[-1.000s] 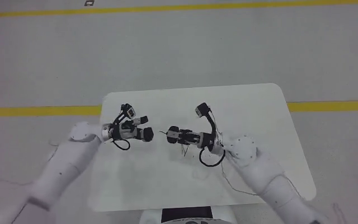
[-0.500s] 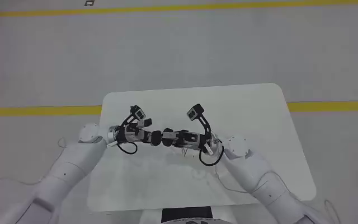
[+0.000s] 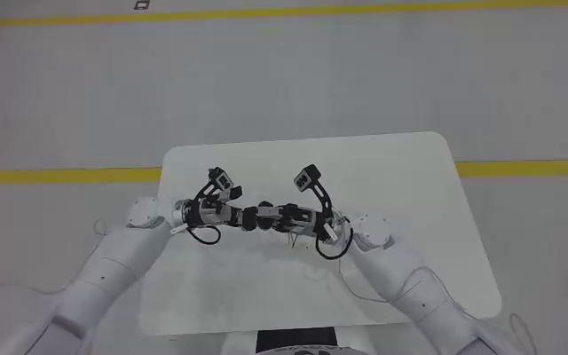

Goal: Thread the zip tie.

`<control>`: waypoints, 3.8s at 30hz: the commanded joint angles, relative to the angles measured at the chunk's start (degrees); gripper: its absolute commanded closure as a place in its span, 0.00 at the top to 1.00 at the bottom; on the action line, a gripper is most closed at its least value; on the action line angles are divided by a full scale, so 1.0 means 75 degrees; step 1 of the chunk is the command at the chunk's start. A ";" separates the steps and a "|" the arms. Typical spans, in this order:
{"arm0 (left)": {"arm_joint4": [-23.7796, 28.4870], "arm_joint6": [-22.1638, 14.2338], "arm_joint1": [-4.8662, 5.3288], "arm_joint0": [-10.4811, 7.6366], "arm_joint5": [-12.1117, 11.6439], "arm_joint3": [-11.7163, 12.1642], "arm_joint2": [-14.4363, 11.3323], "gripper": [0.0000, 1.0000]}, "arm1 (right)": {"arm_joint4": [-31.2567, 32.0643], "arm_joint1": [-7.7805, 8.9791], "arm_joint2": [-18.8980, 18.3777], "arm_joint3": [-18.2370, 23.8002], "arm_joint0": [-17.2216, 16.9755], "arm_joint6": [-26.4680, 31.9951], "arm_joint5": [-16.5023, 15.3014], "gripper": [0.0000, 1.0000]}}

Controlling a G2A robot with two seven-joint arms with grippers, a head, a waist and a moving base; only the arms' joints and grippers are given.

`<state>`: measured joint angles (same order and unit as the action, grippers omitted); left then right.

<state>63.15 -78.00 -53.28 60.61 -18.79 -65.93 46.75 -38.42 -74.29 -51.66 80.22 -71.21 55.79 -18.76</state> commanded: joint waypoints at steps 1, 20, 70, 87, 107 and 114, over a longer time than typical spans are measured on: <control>0.0162 -0.0211 -0.0008 0.0071 0.0064 -0.0008 0.0035 1.00 | -0.0163 -0.0006 -0.0015 -0.0008 -0.0053 0.0012 -0.0005 0.00; 0.0653 -0.0219 0.0157 0.0165 0.0425 -0.0759 -0.0365 1.00 | -0.1185 -0.0204 -0.0071 -0.0533 -0.0022 0.0610 -0.0096 0.00; 0.0157 -0.0219 0.0198 -0.0369 -0.0064 0.0207 -0.0878 0.30 | 0.0746 -0.0091 -0.0286 -0.0853 0.0135 0.0413 0.0642 0.00; -0.0215 -0.0219 0.0127 -0.0346 0.0002 0.0297 -0.0719 0.17 | 0.1073 -0.0067 -0.0218 -0.0876 0.0147 0.0147 0.0866 0.00; -0.0535 -0.0219 0.0007 -0.0315 0.0134 0.0354 -0.0565 0.08 | 0.1053 -0.0068 -0.0156 -0.0952 0.0178 0.0085 0.0950 0.00; -0.0587 -0.0219 -0.0018 -0.0292 0.0178 0.0353 -0.0514 0.07 | 0.1027 -0.0069 -0.0144 -0.0947 0.0199 0.0091 0.0956 0.00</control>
<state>58.79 -79.64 -53.39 58.40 -17.49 -63.28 42.85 -30.69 -74.80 -52.76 73.14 -69.75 56.45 -11.62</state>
